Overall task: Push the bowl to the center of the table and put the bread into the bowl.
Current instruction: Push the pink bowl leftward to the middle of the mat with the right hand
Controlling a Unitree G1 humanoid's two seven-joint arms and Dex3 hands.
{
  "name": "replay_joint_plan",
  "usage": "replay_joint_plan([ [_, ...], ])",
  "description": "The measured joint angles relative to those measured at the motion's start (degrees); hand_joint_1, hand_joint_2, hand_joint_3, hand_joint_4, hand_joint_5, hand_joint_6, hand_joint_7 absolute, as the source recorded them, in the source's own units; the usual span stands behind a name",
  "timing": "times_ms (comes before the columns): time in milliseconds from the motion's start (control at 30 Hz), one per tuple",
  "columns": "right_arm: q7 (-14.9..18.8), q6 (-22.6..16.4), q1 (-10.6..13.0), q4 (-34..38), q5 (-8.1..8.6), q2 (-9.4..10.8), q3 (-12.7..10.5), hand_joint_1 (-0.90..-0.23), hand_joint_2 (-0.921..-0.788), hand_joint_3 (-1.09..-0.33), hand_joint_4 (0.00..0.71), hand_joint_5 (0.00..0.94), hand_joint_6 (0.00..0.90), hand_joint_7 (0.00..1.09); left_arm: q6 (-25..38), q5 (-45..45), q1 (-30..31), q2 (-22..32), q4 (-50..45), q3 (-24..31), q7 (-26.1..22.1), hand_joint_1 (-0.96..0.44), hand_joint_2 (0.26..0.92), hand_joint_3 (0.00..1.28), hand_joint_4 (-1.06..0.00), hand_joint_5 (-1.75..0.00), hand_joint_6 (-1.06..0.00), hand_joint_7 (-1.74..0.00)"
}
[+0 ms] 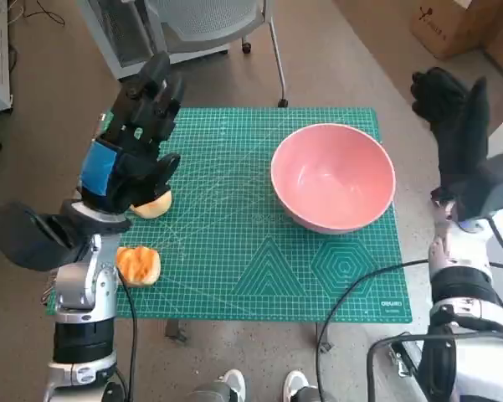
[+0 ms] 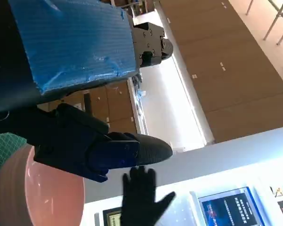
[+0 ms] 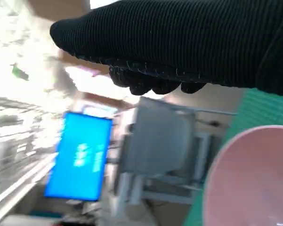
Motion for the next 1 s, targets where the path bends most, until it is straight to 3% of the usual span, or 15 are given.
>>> replay_joint_plan([
  [267, -2.4, 4.9, 0.2, 1.3, -0.4, 0.5, -0.1, -0.631, -0.921, -0.839, 0.124, 0.005, 0.277, 0.0, 0.0, 0.4, 0.0, 0.2, 0.1, 0.2, -0.2, -0.66, 0.899, 0.4, 0.0, 0.0, 0.0, -0.23],
  [667, -3.0, 12.2, 1.2, 2.4, 0.14, 4.3, -2.0, -0.626, -0.921, -0.823, 0.081, 0.0, 0.295, 0.01, 0.0, -0.1, 0.9, 0.4, 0.1, 0.6, -1.3, -0.66, 0.917, 0.36, 0.0, 0.0, 0.0, -0.23],
  [1000, -2.9, 14.1, 1.4, 2.3, 0.43, 7.1, -3.6, -0.64, -0.921, -0.846, 0.079, 0.003, 0.289, 0.0, 0.0, -0.7, 2.3, 1.3, 0.0, 1.5, -2.1, -0.65, 0.921, 0.34, 0.0, 0.0, 0.0, -0.21],
])
